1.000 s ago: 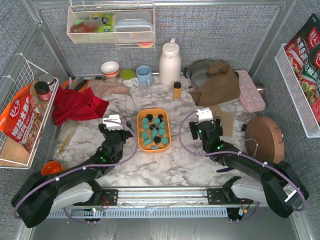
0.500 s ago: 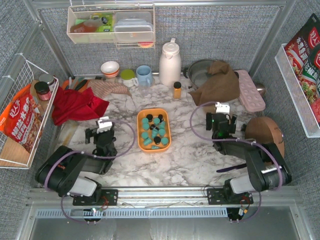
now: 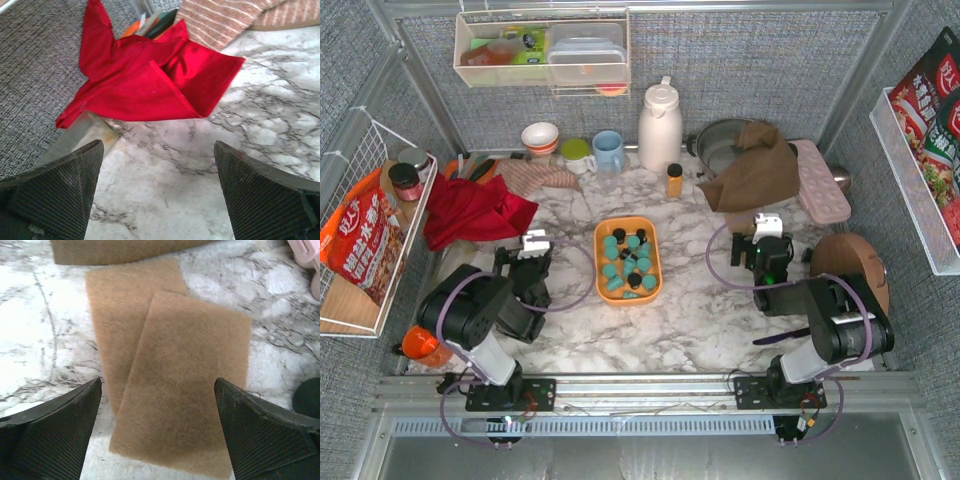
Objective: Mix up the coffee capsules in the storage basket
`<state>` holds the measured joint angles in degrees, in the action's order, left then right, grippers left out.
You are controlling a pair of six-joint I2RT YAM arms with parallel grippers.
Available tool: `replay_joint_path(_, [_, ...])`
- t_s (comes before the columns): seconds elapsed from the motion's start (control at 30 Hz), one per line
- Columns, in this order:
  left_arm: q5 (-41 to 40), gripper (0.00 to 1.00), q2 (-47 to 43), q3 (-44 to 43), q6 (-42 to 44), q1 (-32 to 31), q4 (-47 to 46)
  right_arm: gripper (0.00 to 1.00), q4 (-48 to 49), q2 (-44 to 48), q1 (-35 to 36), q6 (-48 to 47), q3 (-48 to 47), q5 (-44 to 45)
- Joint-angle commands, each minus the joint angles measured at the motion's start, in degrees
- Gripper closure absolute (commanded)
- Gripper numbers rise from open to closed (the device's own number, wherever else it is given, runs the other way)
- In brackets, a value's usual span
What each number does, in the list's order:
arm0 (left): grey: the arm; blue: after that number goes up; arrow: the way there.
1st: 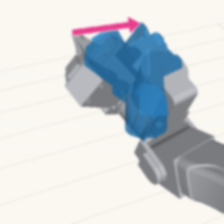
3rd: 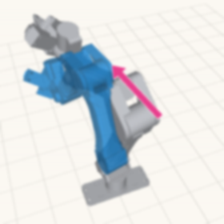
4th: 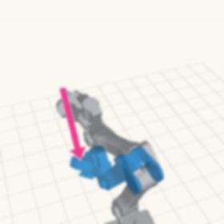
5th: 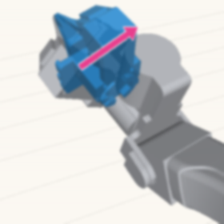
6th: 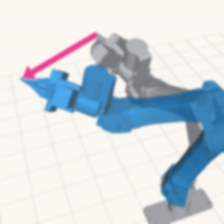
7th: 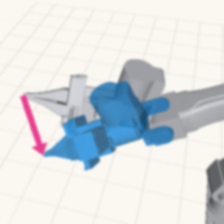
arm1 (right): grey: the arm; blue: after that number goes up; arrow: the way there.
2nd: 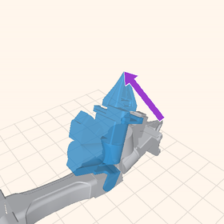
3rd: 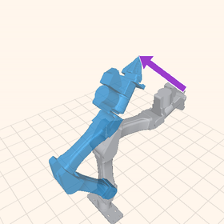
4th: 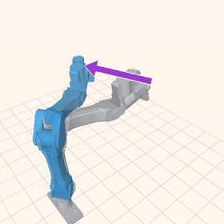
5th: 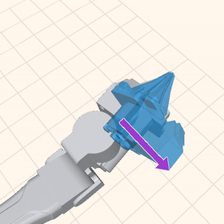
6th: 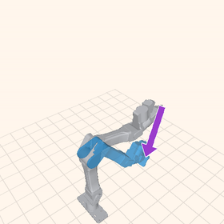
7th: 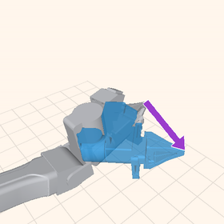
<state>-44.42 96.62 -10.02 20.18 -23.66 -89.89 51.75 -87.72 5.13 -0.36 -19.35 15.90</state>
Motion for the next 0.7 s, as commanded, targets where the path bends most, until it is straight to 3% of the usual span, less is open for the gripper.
replay_joint_path(0.0, [6.78,0.00,-4.31,3.34,-3.48,4.37,-7.16,0.01,1.07,0.61,-1.07,-0.58,-0.42,-7.92])
replay_joint_path(0.07, [14.73,0.01,-8.19,7.02,-13.50,11.50,-7.22,0.01,0.12,0.73,-1.61,-0.37,-0.72,-9.11])
replay_joint_path(0.13, [26.31,0.01,-7.94,8.73,-24.26,22.78,-7.68,0.01,0.04,0.68,-2.21,-0.07,-0.84,-10.32])
replay_joint_path(0.2, [27.98,0.00,-6.02,6.17,-28.78,27.59,-5.37,0.01,-0.50,0.78,-2.96,0.30,-1.04,-11.77])
replay_joint_path(0.37, [29.47,0.01,-7.96,-2.43,-29.09,28.57,13.43,0.01,-6.47,0.45,-6.33,2.80,-4.42,-16.39])
replay_joint_path(0.67, [31.91,0.01,-6.94,-1.93,-27.63,28.41,10.27,0.01,-6.48,0.59,-5.62,2.23,-4.38,-15.29])
